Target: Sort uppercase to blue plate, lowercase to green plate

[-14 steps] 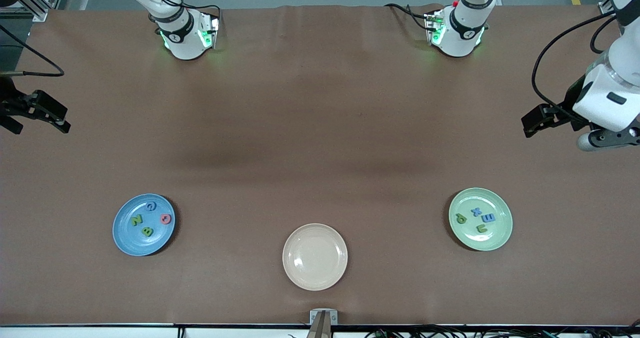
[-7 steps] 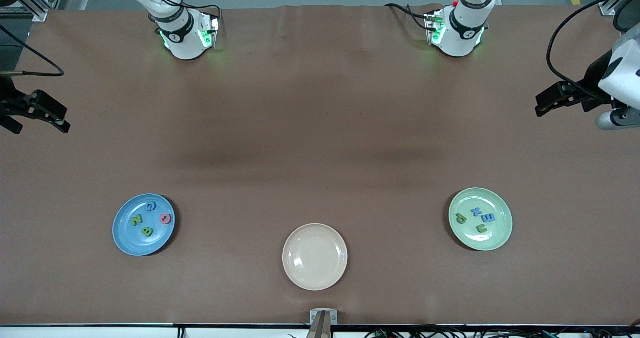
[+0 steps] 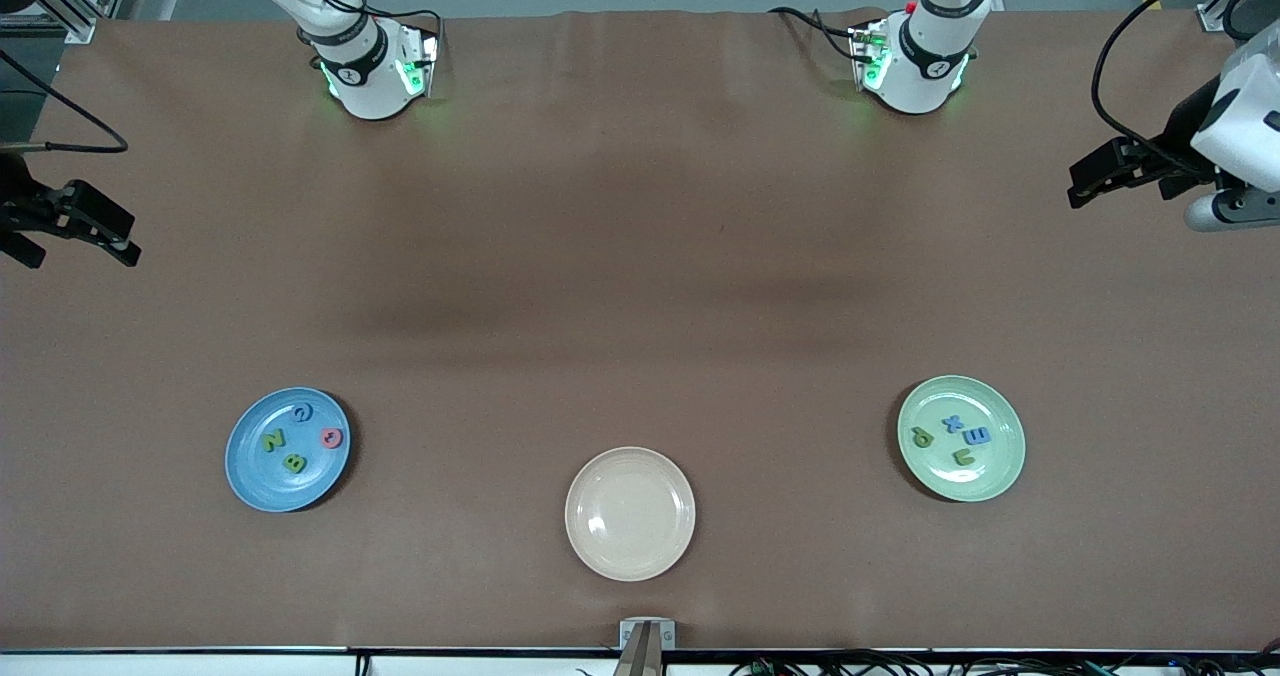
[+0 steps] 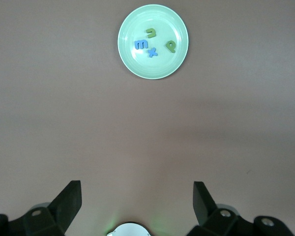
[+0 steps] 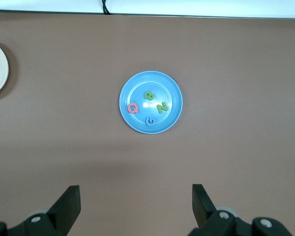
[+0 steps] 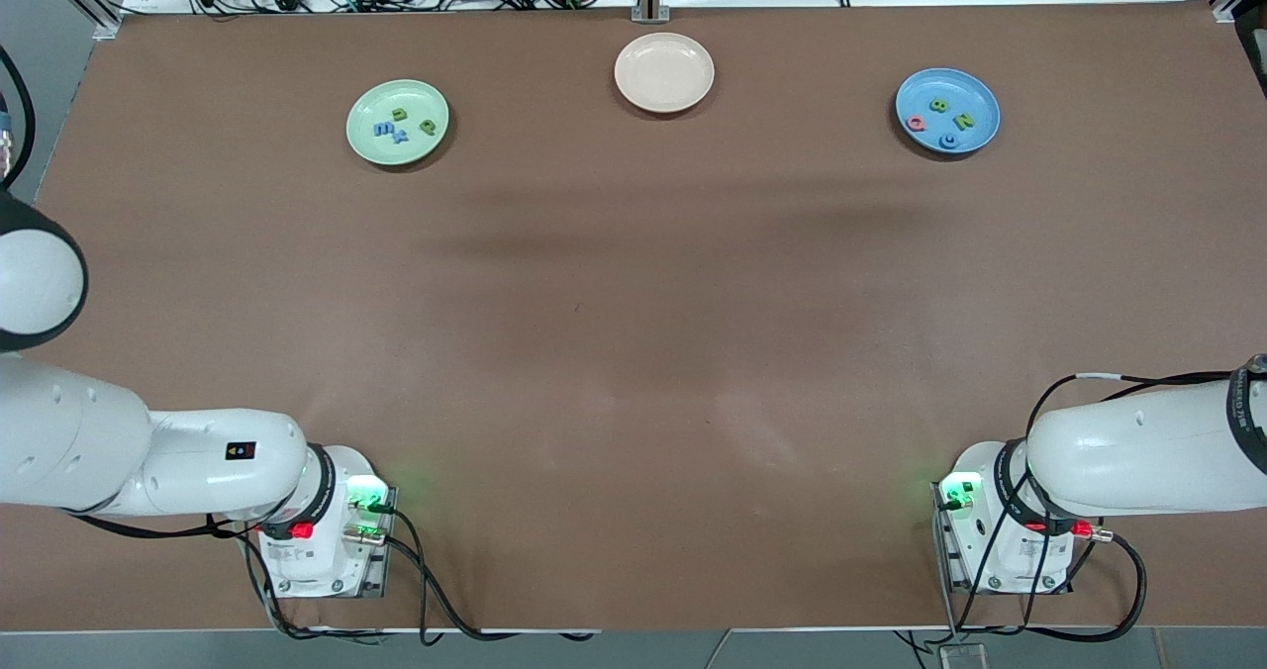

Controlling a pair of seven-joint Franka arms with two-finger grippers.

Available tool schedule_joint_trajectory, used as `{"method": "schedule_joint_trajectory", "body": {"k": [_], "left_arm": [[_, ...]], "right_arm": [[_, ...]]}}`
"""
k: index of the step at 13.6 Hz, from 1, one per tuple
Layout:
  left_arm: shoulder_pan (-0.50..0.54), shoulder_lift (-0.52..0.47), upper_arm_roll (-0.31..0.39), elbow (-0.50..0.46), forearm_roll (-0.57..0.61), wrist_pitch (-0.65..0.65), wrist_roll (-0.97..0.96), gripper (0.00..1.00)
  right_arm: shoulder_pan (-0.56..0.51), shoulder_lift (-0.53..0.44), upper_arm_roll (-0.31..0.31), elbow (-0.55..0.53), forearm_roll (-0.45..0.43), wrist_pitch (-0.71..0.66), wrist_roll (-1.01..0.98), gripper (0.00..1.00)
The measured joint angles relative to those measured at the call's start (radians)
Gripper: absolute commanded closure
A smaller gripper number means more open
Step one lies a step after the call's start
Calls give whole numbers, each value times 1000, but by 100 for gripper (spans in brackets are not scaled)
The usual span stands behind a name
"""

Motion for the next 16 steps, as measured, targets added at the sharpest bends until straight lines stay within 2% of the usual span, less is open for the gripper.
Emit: {"method": "schedule_joint_trajectory", "body": {"k": [5,16], "left_arm": [[-18,-68,-13,-62,-1,13,1,0],[-33,-76,-14,-50,-1,22,1,0]], "right_arm": [[0,0,0,0,0,0,0,0],[0,0,0,0,0,-1,0,0]]}}
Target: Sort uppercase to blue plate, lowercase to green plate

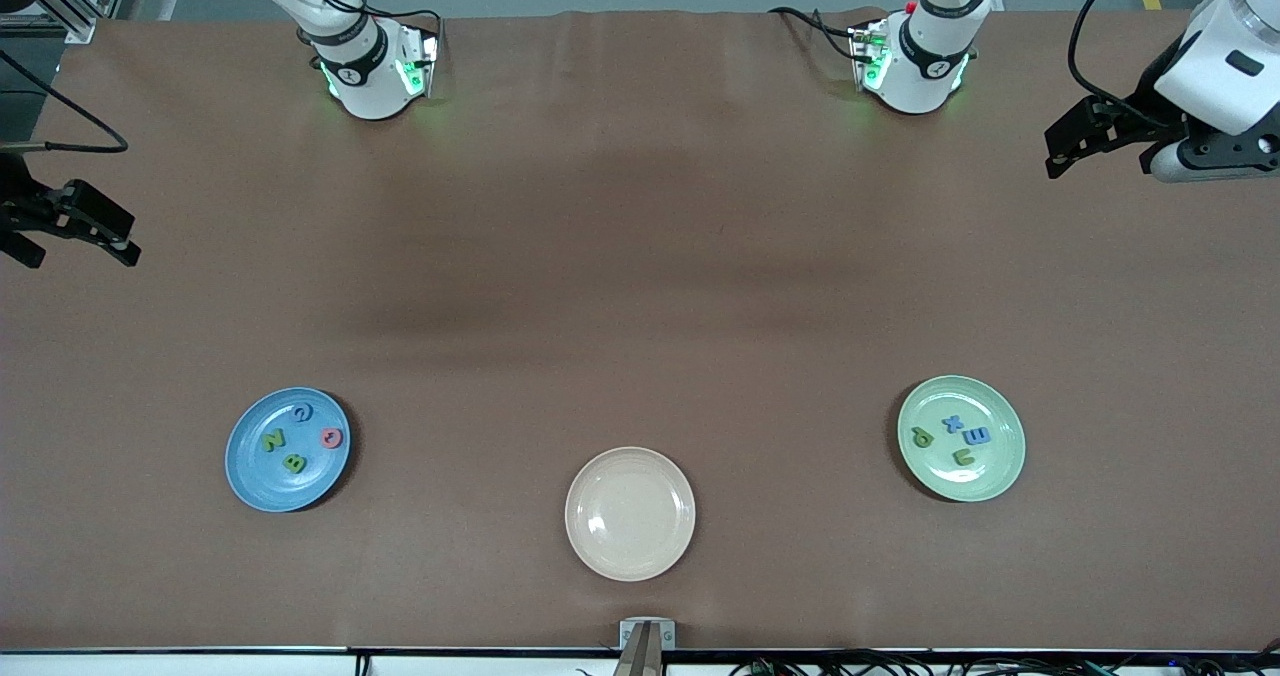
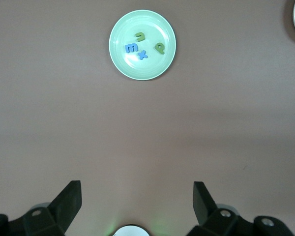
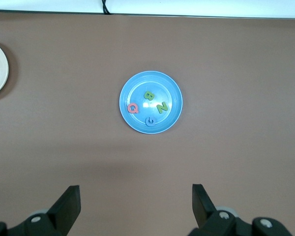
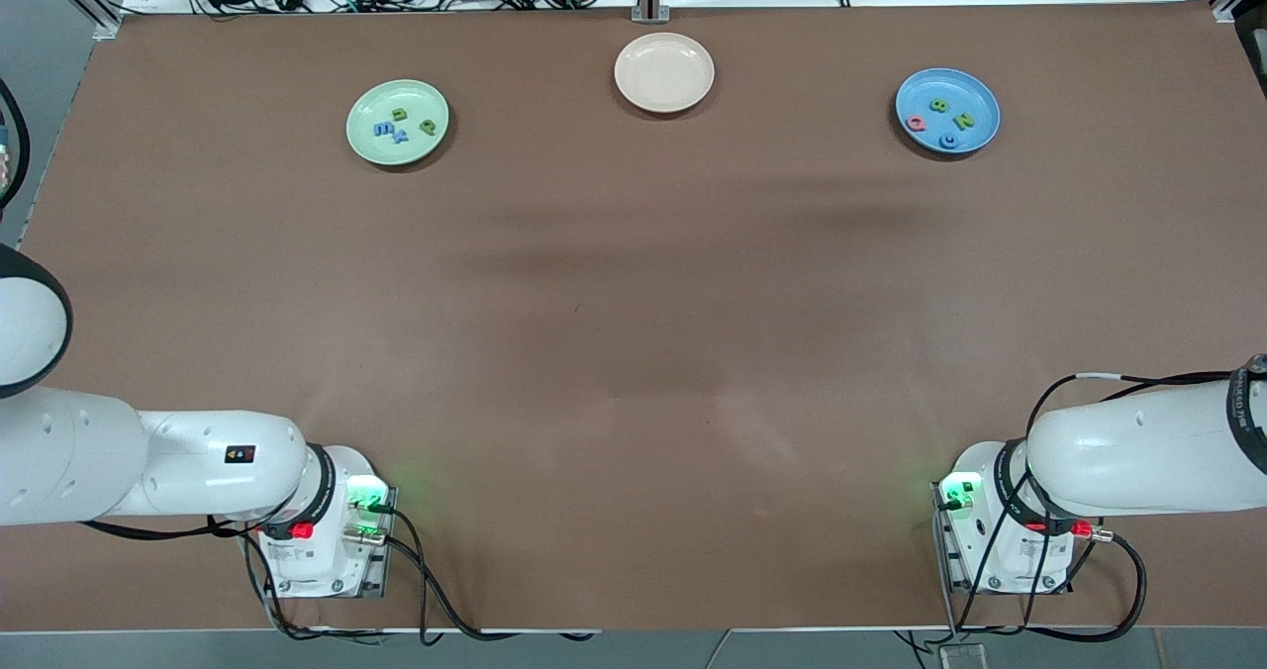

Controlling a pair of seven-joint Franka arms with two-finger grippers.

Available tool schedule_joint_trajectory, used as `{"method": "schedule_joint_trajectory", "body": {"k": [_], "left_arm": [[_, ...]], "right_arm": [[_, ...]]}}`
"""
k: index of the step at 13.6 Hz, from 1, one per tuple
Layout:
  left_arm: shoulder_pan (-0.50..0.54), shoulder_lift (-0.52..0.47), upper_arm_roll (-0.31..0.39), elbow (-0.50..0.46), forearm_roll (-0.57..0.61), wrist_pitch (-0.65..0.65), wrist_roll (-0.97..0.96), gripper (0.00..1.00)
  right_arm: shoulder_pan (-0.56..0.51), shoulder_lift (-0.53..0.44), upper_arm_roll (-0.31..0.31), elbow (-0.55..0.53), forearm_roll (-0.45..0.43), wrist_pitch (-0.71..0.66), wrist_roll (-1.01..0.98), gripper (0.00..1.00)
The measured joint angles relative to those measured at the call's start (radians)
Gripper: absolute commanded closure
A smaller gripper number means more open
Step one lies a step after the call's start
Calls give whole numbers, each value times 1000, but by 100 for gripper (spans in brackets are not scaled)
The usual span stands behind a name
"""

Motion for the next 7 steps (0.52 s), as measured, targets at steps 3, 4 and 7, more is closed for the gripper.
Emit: {"method": "schedule_joint_trajectory", "body": {"k": [3,4,7], "left_arm": [[2,0,2,2,0,1,0,0],[2,0,4,4,0,2,0,0],[3,2,5,8,0,4,0,0]], "right_arm": [[0,0,0,0,0,0,0,0],[0,0,0,0,0,0,0,0],[0,0,0,0,0,-1,0,0]]}}
